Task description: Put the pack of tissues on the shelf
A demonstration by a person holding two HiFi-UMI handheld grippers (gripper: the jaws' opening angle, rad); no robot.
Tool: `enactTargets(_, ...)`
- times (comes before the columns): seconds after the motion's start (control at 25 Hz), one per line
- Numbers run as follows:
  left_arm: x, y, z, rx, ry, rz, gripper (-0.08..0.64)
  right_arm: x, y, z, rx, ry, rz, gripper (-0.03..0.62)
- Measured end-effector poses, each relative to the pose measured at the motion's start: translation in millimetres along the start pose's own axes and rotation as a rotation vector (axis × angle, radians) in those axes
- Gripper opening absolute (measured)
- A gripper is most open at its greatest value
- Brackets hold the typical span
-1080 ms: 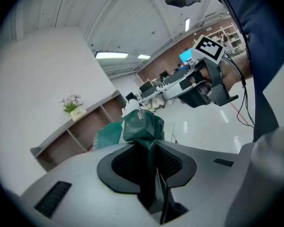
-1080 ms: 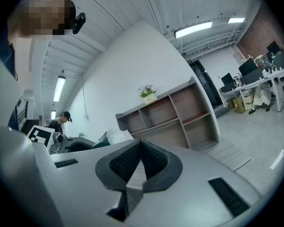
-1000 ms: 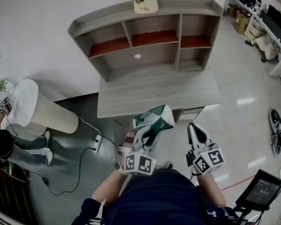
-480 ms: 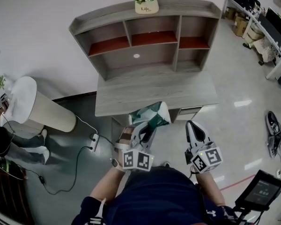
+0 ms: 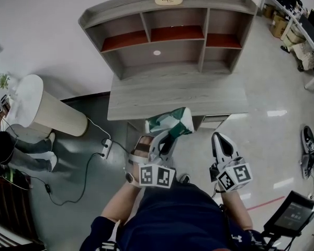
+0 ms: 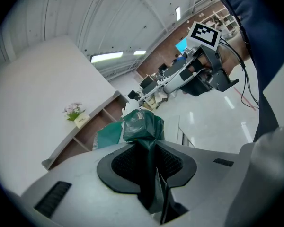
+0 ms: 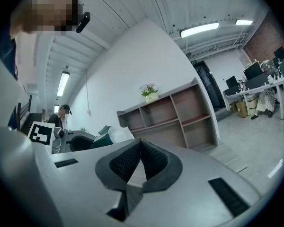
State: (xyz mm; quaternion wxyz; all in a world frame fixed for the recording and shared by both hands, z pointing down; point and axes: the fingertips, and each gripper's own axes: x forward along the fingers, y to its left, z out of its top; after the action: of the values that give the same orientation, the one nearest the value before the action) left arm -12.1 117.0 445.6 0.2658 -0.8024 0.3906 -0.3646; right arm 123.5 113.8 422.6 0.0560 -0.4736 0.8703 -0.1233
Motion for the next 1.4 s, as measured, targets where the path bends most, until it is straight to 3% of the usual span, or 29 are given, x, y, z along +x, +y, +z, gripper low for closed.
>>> enactTargets(0.6,70,45,-24,0.016,-0.016,-0.019,0.100,62,-46,10,-0.002,0.010,-0.079,0.003)
enactTargets(1.4,139,138,-72,0.108,-0.112,-0.081,0.100,188,-55,27,-0.047,0.039,-0.150,0.003)
